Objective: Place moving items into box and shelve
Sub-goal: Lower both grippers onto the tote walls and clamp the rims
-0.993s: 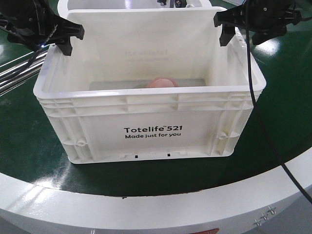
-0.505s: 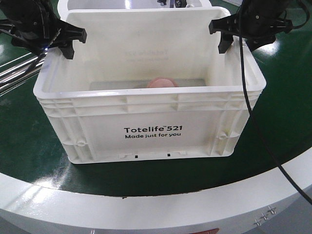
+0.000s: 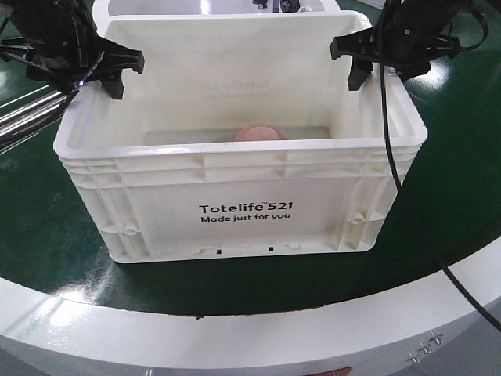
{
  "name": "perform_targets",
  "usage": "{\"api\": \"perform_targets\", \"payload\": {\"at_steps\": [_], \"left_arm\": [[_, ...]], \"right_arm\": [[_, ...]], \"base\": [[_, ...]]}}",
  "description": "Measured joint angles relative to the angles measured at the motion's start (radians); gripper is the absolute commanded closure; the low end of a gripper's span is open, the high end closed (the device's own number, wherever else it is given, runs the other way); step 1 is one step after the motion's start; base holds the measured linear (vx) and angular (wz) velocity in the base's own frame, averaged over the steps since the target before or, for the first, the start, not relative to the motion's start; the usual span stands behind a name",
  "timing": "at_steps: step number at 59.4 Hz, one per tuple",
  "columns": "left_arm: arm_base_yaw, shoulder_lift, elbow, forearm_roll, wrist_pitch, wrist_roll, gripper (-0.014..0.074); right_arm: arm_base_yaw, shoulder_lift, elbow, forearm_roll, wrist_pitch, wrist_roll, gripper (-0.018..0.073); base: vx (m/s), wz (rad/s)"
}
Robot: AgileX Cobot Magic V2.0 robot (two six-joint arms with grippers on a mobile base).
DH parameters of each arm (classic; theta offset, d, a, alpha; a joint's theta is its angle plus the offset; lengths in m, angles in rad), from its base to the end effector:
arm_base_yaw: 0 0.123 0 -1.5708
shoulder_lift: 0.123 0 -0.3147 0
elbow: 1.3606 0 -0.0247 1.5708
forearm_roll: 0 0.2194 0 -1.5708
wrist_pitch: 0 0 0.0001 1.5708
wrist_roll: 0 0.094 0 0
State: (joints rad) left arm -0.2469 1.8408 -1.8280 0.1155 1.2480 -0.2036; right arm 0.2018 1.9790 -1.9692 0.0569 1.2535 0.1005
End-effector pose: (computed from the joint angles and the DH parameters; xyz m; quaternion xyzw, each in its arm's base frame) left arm 0.3649 -0.0814 0.3685 0.0283 0.9783 0.0118 0.2048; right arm 0.4029 0.0876 0.3493 -0.0462 0.9791 0.0574 0.1895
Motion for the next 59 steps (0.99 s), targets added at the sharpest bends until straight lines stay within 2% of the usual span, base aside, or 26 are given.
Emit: {"api": "perform_targets", "payload": {"at_steps": [6, 12, 19, 23, 27, 59], "left_arm": [[0.000, 0.000, 0.000, 0.000, -0.004, 0.000, 0.0209], [0.000, 0.000, 0.000, -0.014, -0.011, 0.000, 0.0354], [-0.001, 0.000, 0.000, -0.038, -0.013, -0.001, 0.0534], [0.000, 0.000, 0.000, -0.040, -0.014, 0.009, 0.0606], [0.000, 0.000, 0.000, -0.041, -0.016, 0.020, 0.0605], [0.000, 0.000, 0.000, -0.046, -0.049, 0.032, 0.0603]], "right_arm": [[0.000, 0.000, 0.000, 0.000, 0.000, 0.000, 0.0207], [0.000, 0.000, 0.000, 0.000, 0.000, 0.000, 0.0258], [0.000, 0.000, 0.000, 0.003, -0.001, 0.001, 0.0393], [0.001, 0.000, 0.000, -0.001, -0.001, 0.001, 0.0477], [0.001, 0.000, 0.000, -0.001, -0.001, 0.001, 0.0574], [0.001, -0.003, 0.000, -0.008, 0.000, -0.014, 0.0564]], "base": [[0.00, 0.00], [0.00, 0.00], [0.00, 0.00], [0.00, 0.00], [0.00, 0.00], [0.00, 0.00]]}}
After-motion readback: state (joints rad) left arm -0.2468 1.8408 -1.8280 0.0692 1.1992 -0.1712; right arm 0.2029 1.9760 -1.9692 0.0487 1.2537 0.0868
